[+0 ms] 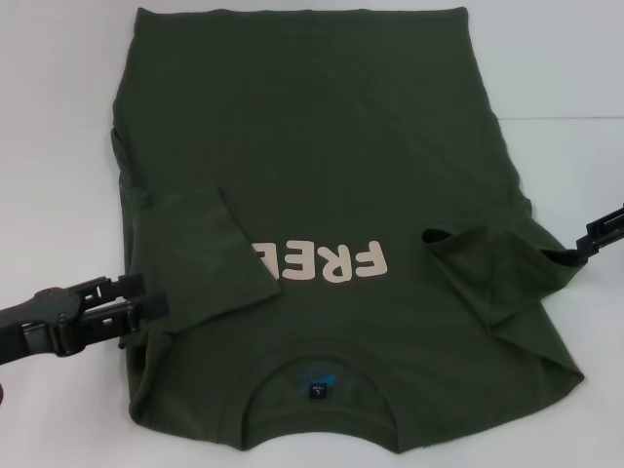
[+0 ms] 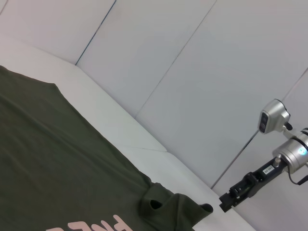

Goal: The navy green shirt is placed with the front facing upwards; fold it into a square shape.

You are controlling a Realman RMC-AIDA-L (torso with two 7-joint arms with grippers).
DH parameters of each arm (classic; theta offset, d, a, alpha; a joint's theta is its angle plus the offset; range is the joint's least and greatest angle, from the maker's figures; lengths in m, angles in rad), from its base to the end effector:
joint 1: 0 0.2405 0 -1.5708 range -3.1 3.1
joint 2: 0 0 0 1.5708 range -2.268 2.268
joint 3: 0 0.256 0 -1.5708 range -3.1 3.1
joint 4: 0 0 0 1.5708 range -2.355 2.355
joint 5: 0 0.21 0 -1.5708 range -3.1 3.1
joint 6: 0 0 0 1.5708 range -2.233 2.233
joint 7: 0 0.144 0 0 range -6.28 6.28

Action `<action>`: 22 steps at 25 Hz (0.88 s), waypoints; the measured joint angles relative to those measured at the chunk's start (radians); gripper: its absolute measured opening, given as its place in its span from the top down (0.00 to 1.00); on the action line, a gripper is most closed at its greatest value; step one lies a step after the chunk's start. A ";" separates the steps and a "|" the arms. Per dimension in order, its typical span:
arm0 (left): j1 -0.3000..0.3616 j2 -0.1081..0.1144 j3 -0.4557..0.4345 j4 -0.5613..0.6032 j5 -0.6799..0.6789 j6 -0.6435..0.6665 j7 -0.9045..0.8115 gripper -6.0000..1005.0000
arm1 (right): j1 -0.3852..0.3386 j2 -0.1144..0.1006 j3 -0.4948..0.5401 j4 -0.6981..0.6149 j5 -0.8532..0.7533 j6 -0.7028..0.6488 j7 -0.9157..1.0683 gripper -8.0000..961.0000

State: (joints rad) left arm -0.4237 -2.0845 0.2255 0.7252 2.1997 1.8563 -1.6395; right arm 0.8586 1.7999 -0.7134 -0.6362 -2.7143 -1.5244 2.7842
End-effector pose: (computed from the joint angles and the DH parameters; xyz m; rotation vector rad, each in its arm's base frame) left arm -0.3085 0.2713 0.0479 -2.4725 -1.1619 -0.9743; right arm 0.2745 0.4103 0.1044 -1.9614 1.9080 -0.1783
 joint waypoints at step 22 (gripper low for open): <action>0.003 -0.003 0.000 -0.003 -0.003 -0.003 0.004 0.21 | -0.015 0.052 -0.050 0.010 -0.007 0.126 0.005 0.20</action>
State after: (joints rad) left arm -0.4206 -2.0874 0.2254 0.7225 2.1969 1.8529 -1.6352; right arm 0.8437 1.8523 -0.7636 -0.6257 -2.7214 -1.3980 2.7888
